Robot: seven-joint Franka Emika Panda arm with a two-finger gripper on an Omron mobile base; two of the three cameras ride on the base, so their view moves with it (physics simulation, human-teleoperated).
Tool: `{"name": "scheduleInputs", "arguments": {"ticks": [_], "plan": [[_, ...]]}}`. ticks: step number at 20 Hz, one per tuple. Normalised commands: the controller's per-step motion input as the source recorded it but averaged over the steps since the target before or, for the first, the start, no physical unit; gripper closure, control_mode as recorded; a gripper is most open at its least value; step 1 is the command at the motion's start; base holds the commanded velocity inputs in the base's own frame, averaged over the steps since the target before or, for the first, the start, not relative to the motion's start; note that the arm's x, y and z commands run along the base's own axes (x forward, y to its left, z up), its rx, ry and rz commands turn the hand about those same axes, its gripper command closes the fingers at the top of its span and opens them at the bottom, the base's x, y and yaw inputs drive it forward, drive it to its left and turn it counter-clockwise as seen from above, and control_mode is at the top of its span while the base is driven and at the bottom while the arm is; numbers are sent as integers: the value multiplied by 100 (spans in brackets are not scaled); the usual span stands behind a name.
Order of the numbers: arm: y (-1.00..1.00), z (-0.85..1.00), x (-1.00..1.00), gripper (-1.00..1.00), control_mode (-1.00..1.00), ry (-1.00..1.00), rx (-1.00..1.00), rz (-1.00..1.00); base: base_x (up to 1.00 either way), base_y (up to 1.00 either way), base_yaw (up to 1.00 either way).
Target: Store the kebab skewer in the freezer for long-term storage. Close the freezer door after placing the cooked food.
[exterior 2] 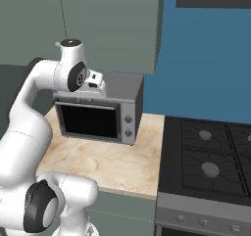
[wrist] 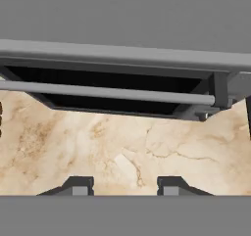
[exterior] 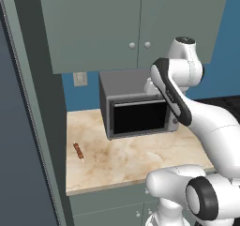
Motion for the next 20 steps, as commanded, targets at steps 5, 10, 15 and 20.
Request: {"name": "scheduleInputs", "arguments": {"ticks": [5,10,15,20], "plan": [[34,-14,0,-100,-100,3,0,-2,0,0,0],[44,-8,-3,-100,-100,0,0,0,0,0,0],[59,-20,0,-100,-100,0,0,1,0,0,0],[76,-38,0,-100,-100,1,0,1,0,0,0]]}}
